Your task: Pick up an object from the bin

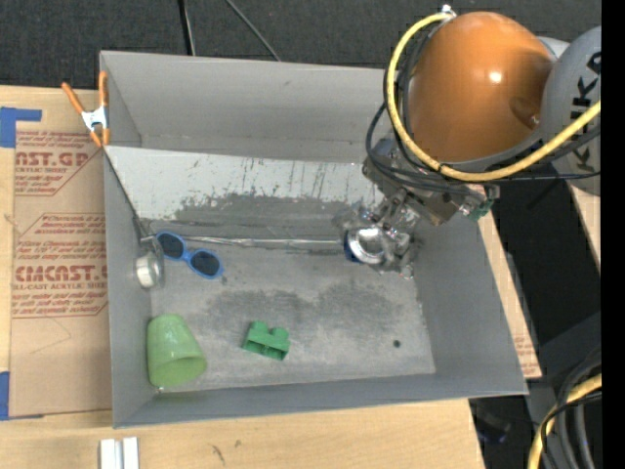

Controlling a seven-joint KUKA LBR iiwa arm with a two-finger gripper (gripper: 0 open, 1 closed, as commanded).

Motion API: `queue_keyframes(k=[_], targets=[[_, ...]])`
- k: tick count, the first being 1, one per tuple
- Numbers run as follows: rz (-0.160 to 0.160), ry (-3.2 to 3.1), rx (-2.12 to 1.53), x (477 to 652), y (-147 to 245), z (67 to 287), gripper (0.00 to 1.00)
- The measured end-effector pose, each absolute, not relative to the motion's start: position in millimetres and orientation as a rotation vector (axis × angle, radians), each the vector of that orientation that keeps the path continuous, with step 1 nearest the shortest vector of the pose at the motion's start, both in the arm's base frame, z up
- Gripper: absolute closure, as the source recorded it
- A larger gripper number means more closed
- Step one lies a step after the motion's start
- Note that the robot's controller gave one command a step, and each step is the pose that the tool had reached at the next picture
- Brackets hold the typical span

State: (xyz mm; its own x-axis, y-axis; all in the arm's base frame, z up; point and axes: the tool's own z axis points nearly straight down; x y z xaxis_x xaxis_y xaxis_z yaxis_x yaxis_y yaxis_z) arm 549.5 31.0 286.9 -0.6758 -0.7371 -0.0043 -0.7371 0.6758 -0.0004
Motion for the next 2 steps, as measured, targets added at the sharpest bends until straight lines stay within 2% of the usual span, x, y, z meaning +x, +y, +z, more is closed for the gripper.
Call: queue_keyframes(k=[2], targets=[[0.002, 2.872, -1.263, 549.5, 31.0, 286.9, 1.00]])
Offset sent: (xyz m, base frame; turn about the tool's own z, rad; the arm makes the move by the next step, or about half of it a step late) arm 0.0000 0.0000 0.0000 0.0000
